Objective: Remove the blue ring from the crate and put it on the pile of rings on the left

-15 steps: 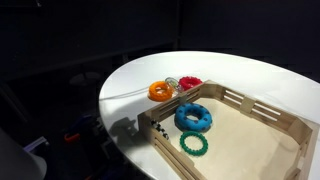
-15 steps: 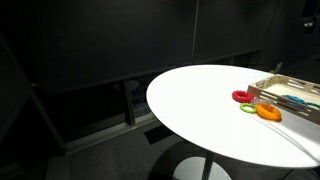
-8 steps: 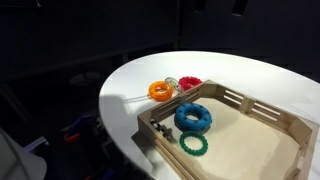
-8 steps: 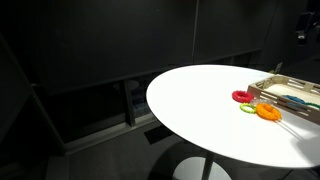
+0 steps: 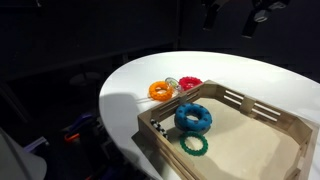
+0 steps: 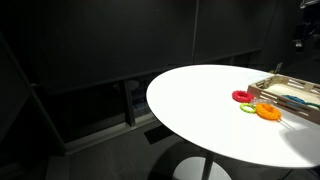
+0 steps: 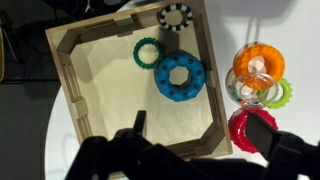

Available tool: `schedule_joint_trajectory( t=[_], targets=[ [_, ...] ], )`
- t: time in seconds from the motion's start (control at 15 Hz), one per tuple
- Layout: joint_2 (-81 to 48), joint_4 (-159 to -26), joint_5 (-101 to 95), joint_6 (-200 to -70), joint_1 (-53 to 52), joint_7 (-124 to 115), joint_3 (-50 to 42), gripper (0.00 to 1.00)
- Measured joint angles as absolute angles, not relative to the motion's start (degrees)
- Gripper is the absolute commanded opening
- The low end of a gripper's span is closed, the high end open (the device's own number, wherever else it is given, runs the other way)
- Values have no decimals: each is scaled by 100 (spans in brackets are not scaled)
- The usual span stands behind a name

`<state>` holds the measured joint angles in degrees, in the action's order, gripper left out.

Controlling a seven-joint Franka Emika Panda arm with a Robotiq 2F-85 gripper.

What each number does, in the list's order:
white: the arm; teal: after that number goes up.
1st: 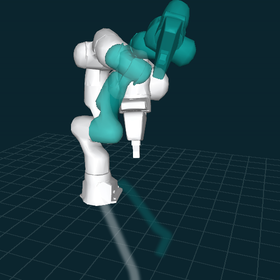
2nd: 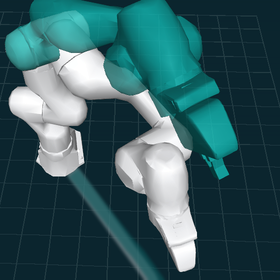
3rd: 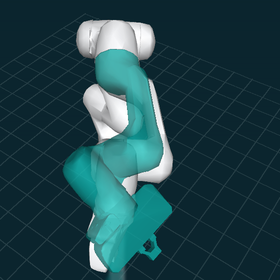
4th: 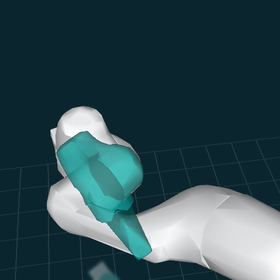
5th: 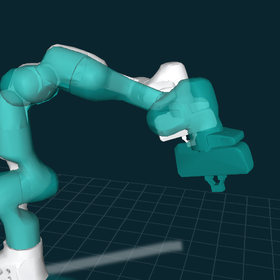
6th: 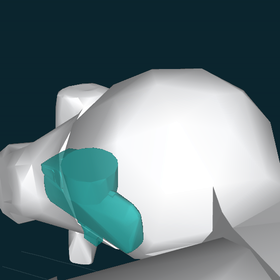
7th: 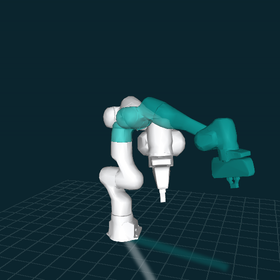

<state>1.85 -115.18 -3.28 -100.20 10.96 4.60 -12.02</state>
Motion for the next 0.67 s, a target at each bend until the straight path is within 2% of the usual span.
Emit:
schedule_joint_trajectory(
  t=[0.67],
  targets=[
    [84,-11607,-328,-10087,1119,470,-1240,100]
  ],
)
